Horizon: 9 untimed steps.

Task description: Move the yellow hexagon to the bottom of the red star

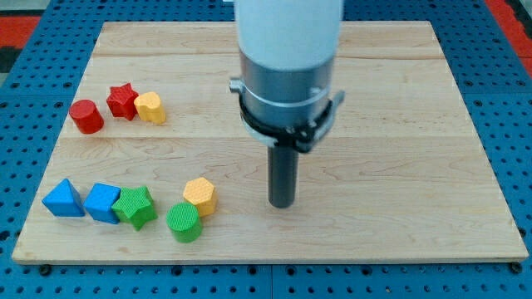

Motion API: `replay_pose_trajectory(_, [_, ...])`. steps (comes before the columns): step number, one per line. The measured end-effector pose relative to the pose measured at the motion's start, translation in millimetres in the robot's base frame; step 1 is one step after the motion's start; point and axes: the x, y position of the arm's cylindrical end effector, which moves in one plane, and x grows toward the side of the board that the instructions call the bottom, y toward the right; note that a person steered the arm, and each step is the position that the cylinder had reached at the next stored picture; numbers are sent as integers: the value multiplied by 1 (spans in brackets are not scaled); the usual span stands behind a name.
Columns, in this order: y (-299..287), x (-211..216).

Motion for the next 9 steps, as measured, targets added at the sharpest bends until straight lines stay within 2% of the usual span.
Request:
replay_pose_trajectory(1, [-43,0])
replay_pose_trajectory(4, [-96,5])
replay_pose_trajectory(6, [-175,-12])
replay_pose_trajectory(9, [-159,-66])
